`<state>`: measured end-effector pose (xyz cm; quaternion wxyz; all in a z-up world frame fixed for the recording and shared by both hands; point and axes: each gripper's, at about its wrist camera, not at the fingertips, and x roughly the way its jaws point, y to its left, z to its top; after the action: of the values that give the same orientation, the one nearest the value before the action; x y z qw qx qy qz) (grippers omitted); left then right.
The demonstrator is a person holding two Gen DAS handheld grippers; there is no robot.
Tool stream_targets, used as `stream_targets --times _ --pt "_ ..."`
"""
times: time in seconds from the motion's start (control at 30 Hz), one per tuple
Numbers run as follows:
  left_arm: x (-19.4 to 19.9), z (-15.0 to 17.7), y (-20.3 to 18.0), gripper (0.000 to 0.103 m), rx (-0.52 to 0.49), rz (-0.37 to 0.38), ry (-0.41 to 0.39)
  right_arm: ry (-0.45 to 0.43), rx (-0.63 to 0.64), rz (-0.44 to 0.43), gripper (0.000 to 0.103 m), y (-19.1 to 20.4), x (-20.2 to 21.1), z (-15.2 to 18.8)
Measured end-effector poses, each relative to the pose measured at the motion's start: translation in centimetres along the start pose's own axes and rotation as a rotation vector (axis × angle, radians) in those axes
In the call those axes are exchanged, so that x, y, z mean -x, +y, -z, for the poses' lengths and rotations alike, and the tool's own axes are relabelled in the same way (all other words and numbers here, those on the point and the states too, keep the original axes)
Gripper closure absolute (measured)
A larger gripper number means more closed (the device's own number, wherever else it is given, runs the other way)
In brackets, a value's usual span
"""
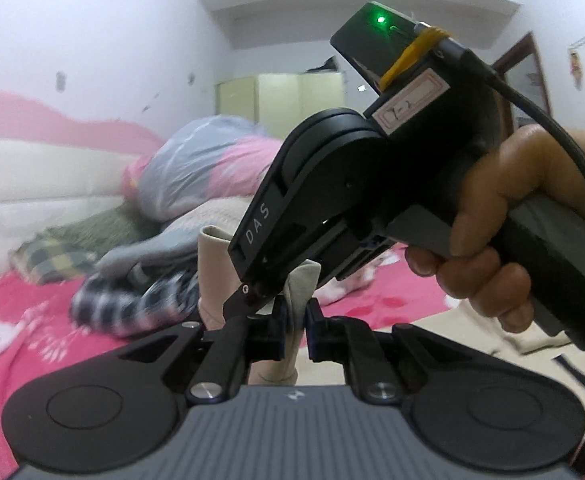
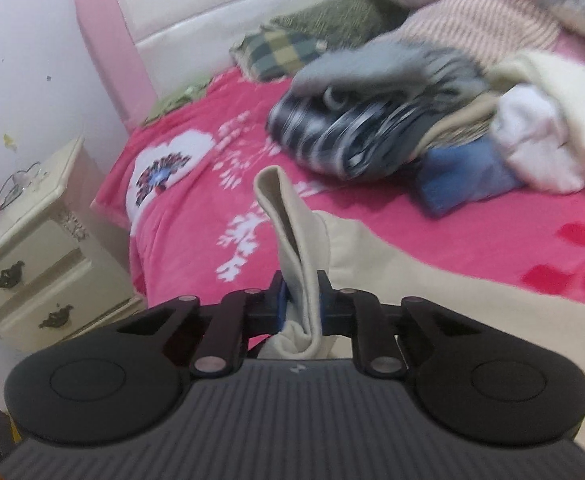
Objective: Fold clothes
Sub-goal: 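Grasp the sleeve cuff with the right gripper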
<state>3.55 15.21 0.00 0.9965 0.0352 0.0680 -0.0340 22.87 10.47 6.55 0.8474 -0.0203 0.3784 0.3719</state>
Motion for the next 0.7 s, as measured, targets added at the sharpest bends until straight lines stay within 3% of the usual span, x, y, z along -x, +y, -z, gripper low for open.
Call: stream_targets --times 0.33,0.7 --pt "-2.2 -3.4 -7.1 0.093 -0.093 0.165 -0.093 -0.208 -0.097 0.081 0.095 -6.5 10.0 2.0" --pt "-6.4 -6.2 -20.7 0.093 -0.222 0.405 -0.148 -0.404 -0.26 0.225 0.096 -17.1 22.4 7.6"
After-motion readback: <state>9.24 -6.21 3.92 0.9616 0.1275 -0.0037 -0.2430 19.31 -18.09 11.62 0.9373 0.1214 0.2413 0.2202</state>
